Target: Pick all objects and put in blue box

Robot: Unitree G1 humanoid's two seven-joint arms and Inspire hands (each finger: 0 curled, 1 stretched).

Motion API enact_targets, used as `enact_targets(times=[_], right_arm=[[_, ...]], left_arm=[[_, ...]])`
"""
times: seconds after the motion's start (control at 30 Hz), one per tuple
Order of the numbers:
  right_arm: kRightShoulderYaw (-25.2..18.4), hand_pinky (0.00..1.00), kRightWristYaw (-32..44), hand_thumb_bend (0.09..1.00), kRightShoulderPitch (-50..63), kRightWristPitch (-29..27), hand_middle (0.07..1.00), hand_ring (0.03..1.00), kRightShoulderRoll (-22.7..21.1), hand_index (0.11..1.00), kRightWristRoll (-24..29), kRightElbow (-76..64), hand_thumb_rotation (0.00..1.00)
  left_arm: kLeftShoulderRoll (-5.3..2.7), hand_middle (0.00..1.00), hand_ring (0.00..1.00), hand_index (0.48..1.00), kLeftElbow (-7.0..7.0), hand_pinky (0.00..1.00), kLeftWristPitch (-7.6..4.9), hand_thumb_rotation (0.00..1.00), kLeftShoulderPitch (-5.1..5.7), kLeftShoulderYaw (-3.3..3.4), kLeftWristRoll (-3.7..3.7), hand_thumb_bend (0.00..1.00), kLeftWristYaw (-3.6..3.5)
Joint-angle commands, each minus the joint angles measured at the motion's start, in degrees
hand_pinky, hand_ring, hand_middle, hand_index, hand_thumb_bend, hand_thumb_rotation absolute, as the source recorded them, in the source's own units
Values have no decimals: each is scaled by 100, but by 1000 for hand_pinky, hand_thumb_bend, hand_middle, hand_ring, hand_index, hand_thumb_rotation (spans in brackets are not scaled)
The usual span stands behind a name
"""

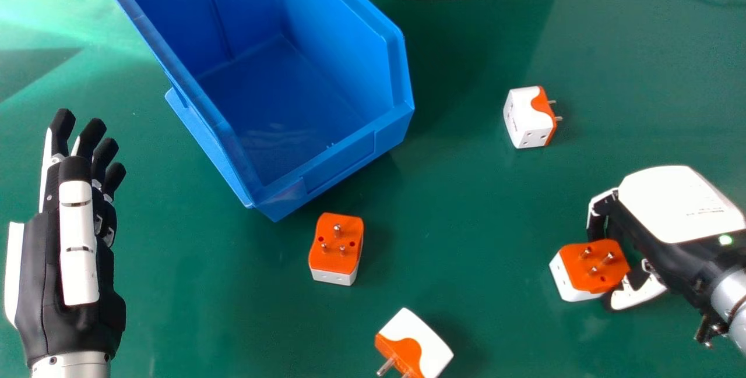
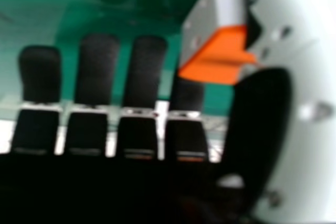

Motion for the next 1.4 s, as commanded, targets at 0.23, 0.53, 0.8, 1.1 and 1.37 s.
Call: enact_targets(times=[0.23, 0.53, 0.8, 1.1, 1.37], right_arm=[[-574, 314, 469, 496, 282, 376, 514, 413, -74, 485, 169, -799, 0], [-1128, 314, 682, 496, 632, 359, 518, 417, 22, 482, 581, -1488, 0], [-1496, 314, 808, 496, 806, 295, 497, 416, 51, 505, 864, -1911, 0], [-1700, 329, 829, 497, 918, 107, 489, 421, 150, 510, 909, -2399, 0], [-1626, 333, 1017, 498, 880, 27, 481, 420, 276, 509, 811, -2762, 0]], left_arm=[[20, 944, 939, 969, -138, 955, -93, 901, 70, 8, 78, 500, 46], [37, 941, 934, 970, -99, 950, -113, 889, 58, 3, 27, 511, -32], [47, 950, 940, 974, -113, 955, -54, 873, 52, 7, -20, 526, -93], [39, 954, 944, 976, -60, 958, -87, 868, 29, -20, -10, 532, -123], [32, 955, 945, 978, -73, 957, -78, 865, 41, -49, -26, 530, -147]])
